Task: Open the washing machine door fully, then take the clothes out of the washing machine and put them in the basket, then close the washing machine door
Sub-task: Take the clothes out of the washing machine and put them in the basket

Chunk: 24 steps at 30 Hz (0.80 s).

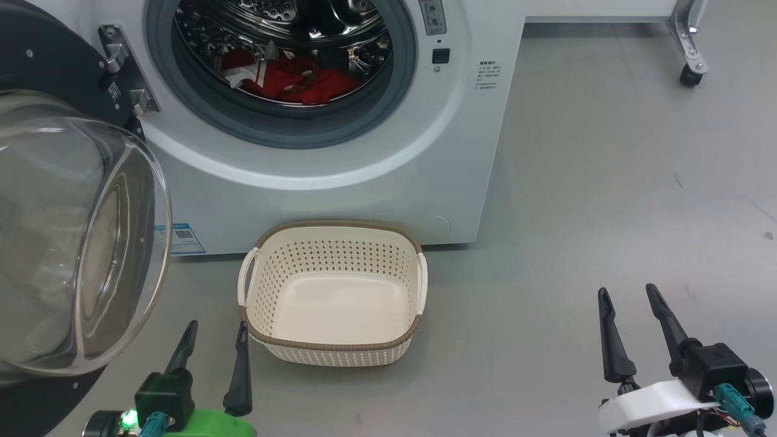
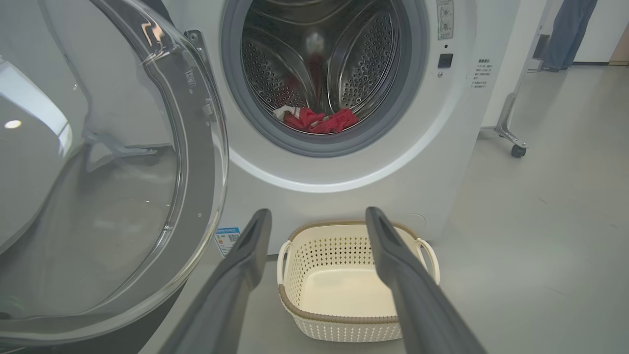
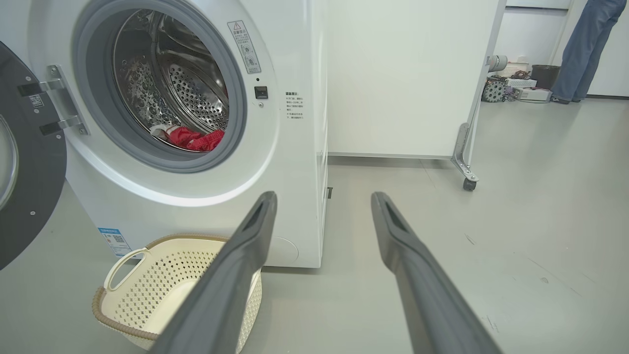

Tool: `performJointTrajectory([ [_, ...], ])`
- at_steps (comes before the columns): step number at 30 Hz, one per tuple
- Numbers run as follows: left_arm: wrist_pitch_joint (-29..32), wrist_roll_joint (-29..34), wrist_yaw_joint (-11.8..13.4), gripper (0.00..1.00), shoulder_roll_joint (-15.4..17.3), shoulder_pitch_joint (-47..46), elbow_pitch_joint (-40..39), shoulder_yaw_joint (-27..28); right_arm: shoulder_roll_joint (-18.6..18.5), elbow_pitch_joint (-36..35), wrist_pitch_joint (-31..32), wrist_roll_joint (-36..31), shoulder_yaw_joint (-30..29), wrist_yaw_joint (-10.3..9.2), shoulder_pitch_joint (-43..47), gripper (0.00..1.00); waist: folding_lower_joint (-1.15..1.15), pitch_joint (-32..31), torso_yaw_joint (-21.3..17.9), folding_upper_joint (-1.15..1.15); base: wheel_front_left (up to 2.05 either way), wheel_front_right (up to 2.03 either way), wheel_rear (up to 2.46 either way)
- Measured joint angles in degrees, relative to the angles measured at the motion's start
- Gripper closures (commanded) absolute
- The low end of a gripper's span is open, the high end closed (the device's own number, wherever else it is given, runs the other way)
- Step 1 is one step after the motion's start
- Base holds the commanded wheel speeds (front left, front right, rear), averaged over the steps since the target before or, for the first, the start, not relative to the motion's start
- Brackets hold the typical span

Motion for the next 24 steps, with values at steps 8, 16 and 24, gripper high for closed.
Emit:
performJointTrajectory([
  [8,-0.71,0.0,-0.04,0.0,0.0,-0.08,-0.8,-0.21,0.1,-0.19,0.0,0.0,-0.02,0.07,0.0,0.0,0.0,0.16,0.29,0.0,0.02,-0.02,0.0],
  [16,-1.21,0.09,-0.05,0.0,0.04,-0.09,-1.23,-0.47,0.22,-0.26,-0.01,0.0,-0.12,0.08,0.0,0.0,0.0,0.21,0.38,0.0,0.29,-0.29,0.0],
  [24,-1.23,0.4,-0.05,0.0,0.08,-0.09,-1.3,-0.46,0.27,-0.3,0.0,0.0,-0.15,0.08,0.0,0.0,0.0,0.38,0.31,0.0,0.62,-0.62,0.0],
])
